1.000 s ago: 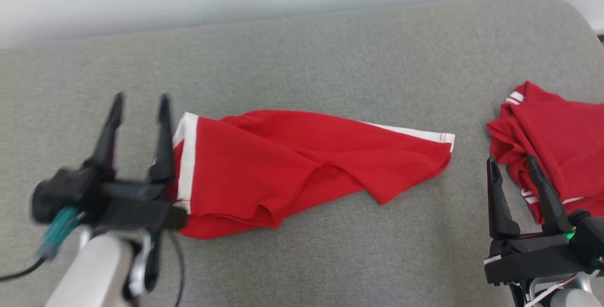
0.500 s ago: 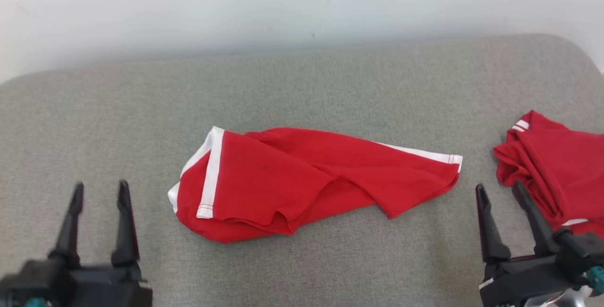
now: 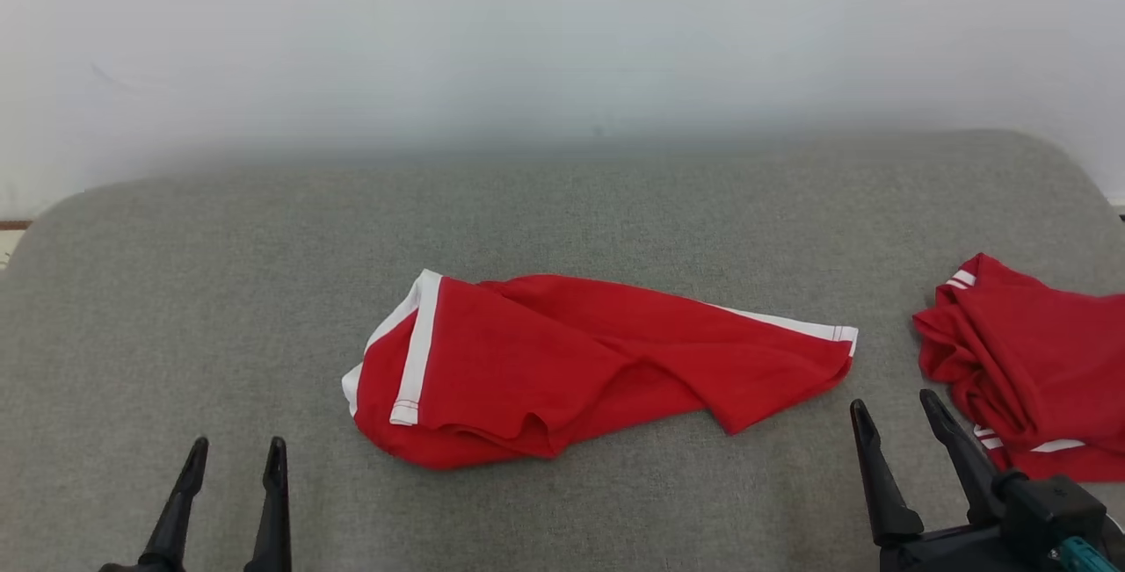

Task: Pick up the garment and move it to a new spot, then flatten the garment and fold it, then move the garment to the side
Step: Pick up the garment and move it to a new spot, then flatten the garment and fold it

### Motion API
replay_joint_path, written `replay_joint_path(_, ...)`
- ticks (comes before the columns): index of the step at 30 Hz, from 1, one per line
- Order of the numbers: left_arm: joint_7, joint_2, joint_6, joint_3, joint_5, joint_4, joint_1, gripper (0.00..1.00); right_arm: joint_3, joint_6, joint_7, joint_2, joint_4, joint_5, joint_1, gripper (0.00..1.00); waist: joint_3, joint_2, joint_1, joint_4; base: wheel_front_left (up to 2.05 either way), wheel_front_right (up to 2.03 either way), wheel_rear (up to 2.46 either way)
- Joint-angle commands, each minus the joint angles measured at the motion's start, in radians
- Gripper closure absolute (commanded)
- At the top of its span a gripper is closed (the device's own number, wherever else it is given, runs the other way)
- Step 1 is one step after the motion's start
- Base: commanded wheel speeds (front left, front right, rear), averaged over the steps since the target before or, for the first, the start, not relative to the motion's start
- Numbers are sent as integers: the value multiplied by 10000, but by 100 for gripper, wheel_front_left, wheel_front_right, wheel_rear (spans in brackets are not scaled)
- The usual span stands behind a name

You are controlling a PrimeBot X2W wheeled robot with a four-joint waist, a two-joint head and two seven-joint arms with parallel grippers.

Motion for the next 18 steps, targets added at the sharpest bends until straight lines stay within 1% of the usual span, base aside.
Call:
replay_joint_path(1,10,53,-11,-37,60,37,161,0,-1,-6,26,23,-66,-80,131,0,-52,0,2,7,0,0,0)
replay_joint_path(6,38,40,-50,-124,-25,84,123,0,-65,-6,109,130,-261,-123,282,0,-96,0,2,-38,0,0,0)
replay_joint_path(16,52,88,10,-193,-4,115,-9,0,-98,-6,130,170,-394,-56,281,0,-19,0,2,-110,0,0,0)
replay_joint_path(18,56,92,34,-198,-2,63,-49,0,89,-6,182,150,-390,48,113,0,57,0,2,-135,0,0,0)
